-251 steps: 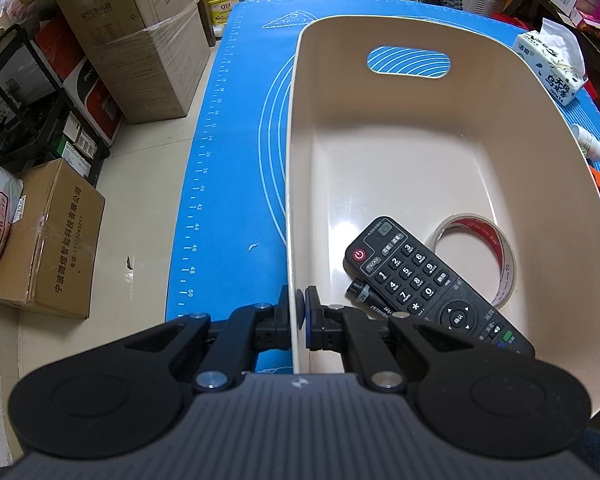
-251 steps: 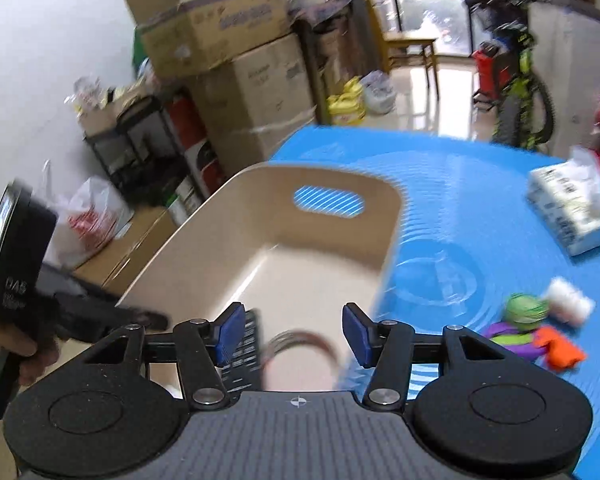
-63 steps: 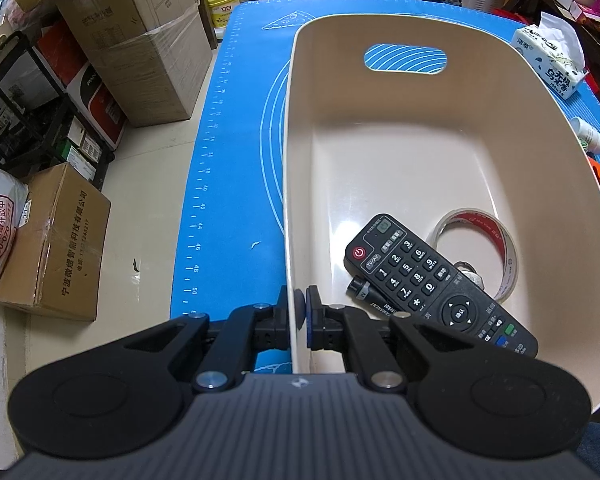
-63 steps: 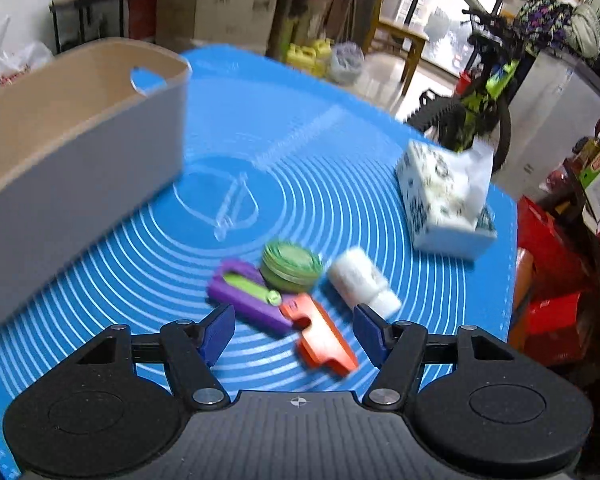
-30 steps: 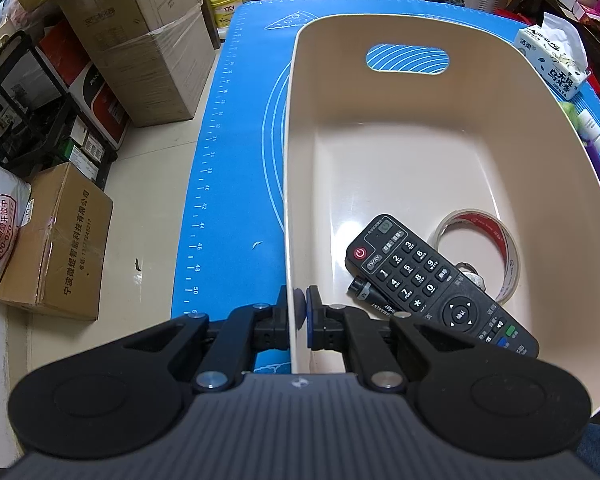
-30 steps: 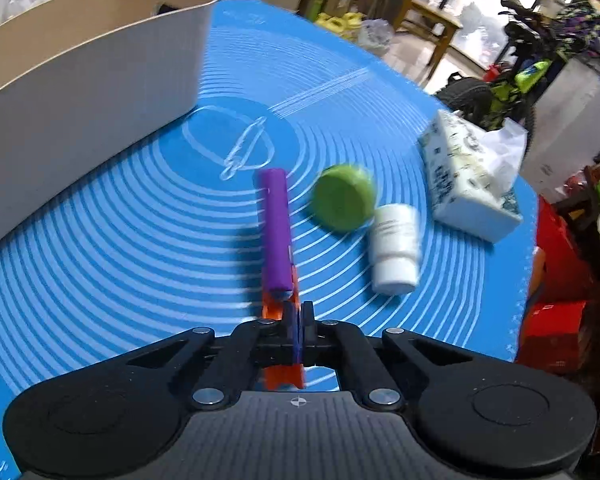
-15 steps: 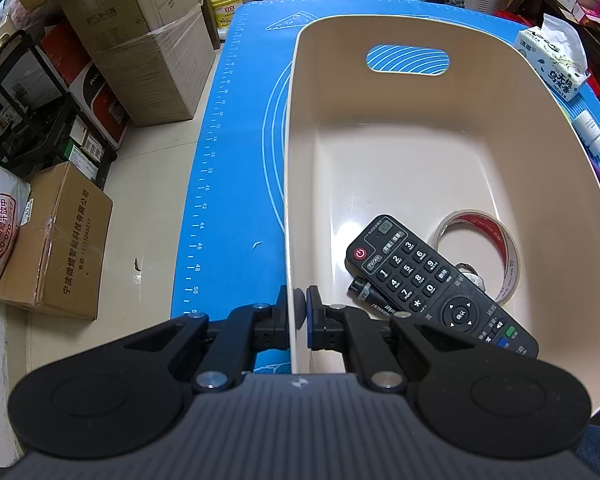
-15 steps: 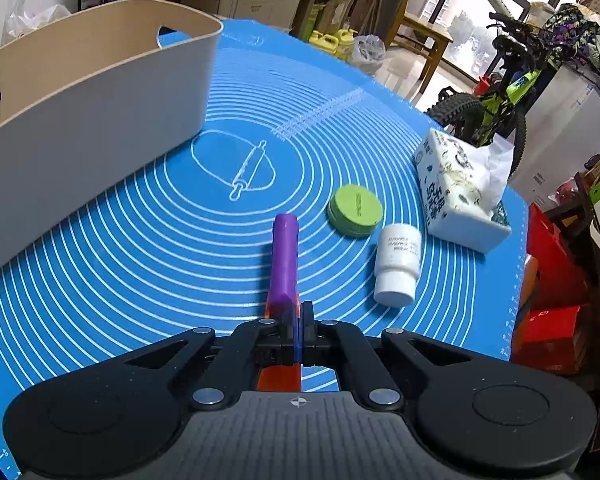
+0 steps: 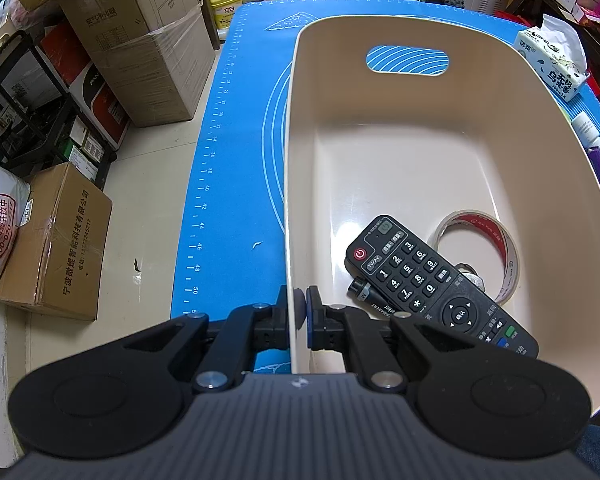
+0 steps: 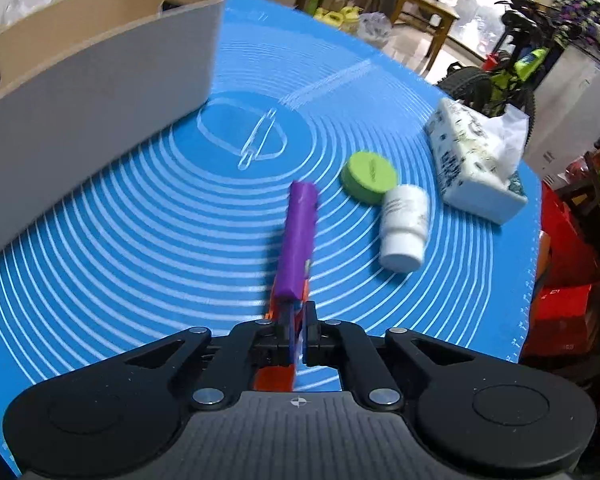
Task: Organize rigid objects
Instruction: 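Carry the toy knife into the bin and release it with the right gripper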
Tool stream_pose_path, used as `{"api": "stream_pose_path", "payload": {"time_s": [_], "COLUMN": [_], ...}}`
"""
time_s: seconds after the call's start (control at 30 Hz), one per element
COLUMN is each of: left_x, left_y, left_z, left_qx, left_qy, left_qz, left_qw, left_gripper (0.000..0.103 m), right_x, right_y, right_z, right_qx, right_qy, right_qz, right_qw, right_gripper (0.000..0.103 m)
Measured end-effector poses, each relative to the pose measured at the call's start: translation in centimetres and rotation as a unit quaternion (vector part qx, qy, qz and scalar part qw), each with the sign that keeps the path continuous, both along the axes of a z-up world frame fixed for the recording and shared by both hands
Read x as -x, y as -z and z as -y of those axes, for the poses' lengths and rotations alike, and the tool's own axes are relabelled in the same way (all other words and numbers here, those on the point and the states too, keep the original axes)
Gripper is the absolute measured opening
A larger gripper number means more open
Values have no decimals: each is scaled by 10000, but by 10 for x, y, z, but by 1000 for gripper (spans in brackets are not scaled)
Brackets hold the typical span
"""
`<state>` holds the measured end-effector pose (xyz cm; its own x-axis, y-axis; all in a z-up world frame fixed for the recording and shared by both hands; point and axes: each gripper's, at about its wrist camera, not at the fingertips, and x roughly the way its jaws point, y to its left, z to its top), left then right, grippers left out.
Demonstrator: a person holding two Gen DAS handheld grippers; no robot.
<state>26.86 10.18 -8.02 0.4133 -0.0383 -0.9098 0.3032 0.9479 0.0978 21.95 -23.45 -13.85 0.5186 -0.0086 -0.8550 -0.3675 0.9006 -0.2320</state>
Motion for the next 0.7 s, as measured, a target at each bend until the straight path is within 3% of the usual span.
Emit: {"api": "stream_pose_path", "payload": {"time_s": [0.2,0.27,0.7], "left_x": [0,0,0], "left_y": [0,0,0], "left_z": [0,-1,0], "left_qx": [-2,-1,0], "left_qy": [-2,-2,-4], "left_qz": [2,2,4], "left_qw": [10000,10000,10000], "left_gripper": [8,8,8], "right_x": [-3,-6,1], "right_y": [3,9,8], "right_z": [2,3,-6], "right_qx": [-1,-17,100], "right_qy": [117,168,98], "right_qz": [49,-117,263], "right_qw": [9999,9998,9996], "right_gripper": [27,29,14]}}
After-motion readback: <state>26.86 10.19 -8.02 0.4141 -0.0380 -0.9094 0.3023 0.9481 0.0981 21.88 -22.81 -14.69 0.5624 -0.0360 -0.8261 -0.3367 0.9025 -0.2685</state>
